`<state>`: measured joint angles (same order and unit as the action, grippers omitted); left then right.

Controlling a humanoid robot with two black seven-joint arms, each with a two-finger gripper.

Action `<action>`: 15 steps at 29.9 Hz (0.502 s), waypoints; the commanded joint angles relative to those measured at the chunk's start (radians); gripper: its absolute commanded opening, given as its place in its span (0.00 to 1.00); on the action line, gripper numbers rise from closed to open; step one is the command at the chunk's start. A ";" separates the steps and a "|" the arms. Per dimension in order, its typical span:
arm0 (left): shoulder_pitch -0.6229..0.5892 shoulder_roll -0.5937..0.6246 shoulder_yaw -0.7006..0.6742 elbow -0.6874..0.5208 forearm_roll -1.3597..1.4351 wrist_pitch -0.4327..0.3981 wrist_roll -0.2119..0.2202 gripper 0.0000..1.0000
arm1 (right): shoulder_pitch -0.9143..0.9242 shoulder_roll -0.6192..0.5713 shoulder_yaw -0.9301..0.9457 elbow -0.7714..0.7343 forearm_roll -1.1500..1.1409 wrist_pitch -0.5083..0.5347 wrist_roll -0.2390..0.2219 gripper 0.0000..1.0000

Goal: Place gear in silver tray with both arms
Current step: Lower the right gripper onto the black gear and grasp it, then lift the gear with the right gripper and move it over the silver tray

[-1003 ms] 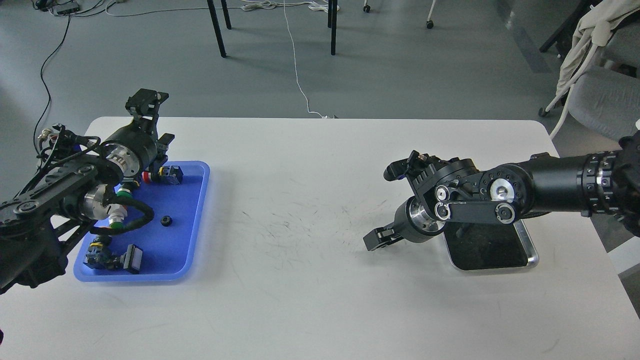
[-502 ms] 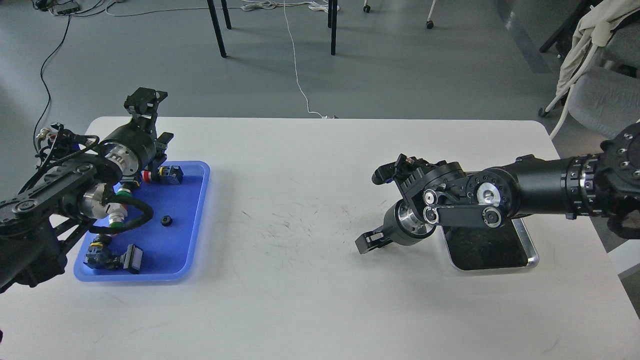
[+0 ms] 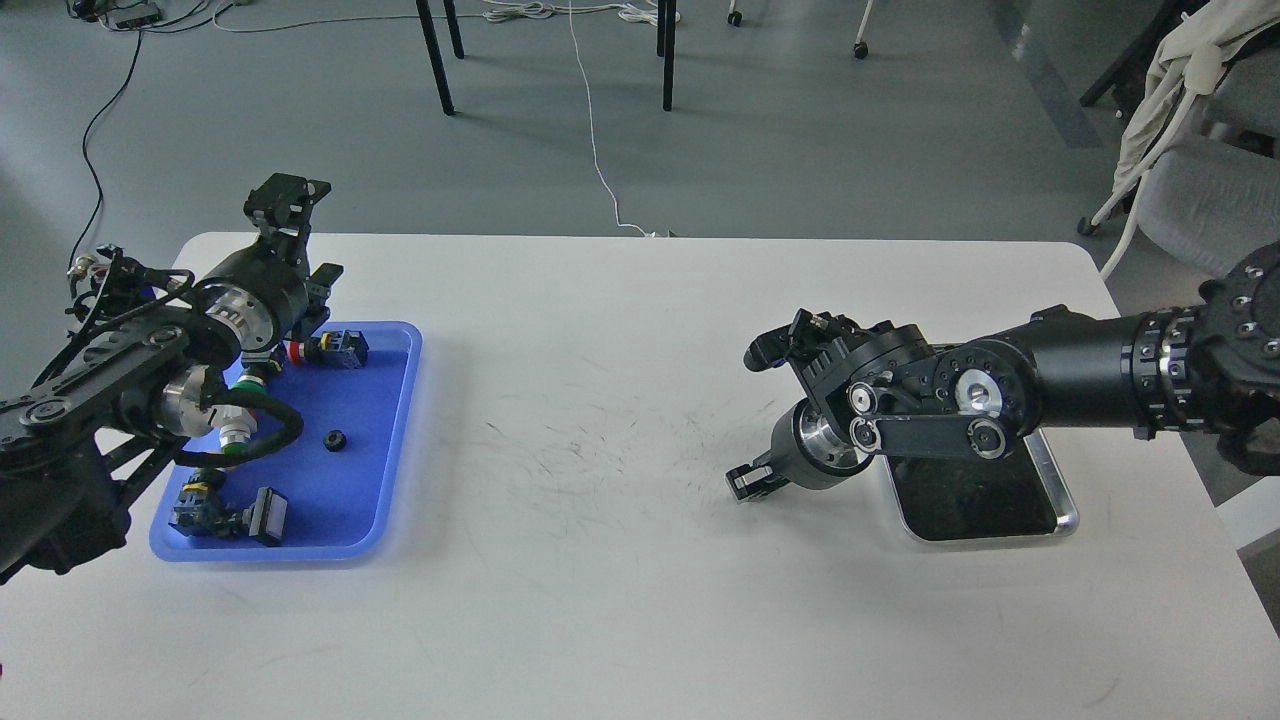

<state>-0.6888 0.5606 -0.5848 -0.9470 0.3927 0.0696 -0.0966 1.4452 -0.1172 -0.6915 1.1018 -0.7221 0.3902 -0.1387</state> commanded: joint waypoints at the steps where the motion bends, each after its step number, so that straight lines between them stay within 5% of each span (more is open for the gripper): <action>1: -0.001 0.001 0.000 0.001 0.000 -0.001 0.000 0.98 | 0.001 -0.001 -0.003 -0.003 -0.002 -0.004 -0.002 0.19; 5: -0.003 0.001 0.000 -0.001 0.000 -0.001 0.000 0.98 | 0.020 -0.007 -0.002 -0.002 0.004 -0.002 -0.001 0.05; 15: -0.012 -0.001 0.000 0.001 0.000 0.001 0.002 0.98 | 0.057 -0.194 0.121 0.000 0.009 0.006 -0.001 0.04</action>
<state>-0.7002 0.5601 -0.5845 -0.9466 0.3927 0.0702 -0.0950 1.5087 -0.2354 -0.6196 1.1019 -0.7105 0.3911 -0.1397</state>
